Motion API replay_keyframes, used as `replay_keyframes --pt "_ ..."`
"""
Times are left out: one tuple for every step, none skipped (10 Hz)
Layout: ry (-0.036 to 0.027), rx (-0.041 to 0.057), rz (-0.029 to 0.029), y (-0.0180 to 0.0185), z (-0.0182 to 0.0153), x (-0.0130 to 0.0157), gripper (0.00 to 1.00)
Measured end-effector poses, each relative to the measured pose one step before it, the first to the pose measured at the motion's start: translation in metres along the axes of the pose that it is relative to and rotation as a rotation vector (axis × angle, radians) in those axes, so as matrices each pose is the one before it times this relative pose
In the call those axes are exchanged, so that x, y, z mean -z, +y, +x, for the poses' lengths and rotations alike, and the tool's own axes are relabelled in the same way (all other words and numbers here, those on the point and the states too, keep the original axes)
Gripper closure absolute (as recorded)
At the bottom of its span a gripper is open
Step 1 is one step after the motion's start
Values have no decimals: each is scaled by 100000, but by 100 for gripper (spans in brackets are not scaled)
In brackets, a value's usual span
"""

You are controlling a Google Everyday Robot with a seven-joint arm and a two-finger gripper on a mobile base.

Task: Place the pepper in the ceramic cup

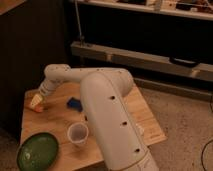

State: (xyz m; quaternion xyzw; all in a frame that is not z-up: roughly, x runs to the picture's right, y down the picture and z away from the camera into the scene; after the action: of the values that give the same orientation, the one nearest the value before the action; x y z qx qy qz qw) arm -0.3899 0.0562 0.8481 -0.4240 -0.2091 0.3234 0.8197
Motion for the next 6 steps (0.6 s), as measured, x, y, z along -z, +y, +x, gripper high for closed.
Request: replay_keyframes --pt "-13 -27 58 -37 6 29 20" --pt "51 -5 -23 4 25 -28 20" --pt "-65 15 -3 13 -36 25 20" --pt "45 -23 6 -15 29 -16 20" --pt "-7 179 56 49 -61 36 20" --pt "-156 1250 1101 -48 33 -134 20"
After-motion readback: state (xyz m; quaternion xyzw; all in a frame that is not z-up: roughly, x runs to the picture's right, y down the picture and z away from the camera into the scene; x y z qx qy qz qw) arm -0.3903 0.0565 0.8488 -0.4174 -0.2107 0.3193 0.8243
